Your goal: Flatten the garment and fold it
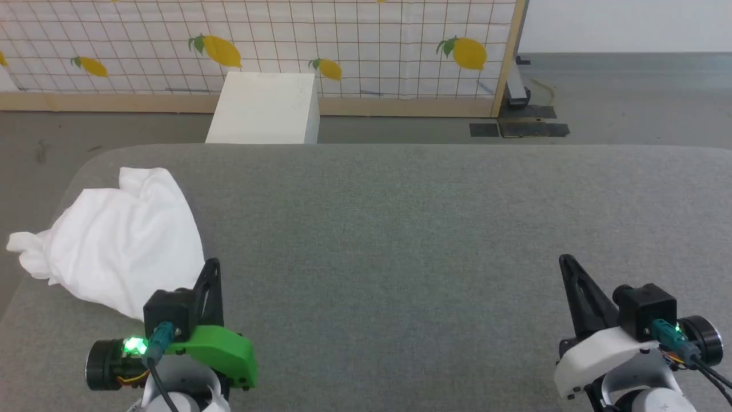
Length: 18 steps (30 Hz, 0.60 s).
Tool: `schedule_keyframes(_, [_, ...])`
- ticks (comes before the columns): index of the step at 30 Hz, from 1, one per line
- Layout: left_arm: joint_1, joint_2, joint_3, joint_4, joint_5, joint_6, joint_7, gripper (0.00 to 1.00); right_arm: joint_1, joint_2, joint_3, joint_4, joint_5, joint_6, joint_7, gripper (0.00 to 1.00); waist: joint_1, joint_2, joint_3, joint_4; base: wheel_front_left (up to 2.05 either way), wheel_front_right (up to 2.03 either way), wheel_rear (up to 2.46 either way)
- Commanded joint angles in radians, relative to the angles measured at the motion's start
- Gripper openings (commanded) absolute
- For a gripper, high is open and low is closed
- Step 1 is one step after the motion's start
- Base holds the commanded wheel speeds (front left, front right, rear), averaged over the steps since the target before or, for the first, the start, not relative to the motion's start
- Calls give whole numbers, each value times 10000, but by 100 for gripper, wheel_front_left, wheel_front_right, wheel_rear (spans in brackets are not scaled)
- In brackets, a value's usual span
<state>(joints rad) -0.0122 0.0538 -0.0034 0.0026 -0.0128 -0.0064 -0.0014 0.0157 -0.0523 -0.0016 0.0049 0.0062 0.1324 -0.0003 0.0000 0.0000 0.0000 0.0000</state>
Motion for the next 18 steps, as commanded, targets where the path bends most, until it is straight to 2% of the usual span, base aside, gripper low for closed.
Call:
schedule_keyframes(1, [122,-36,34,-26,128,64,14,0,-157,20,16,-49,-62,-17,3,0,0,0,0,0,0,0,0])
schedule_keyframes(18, [122,-36,34,-26,128,64,14,0,-157,20,16,-49,-62,-17,3,0,0,0,0,0,0,0,0])
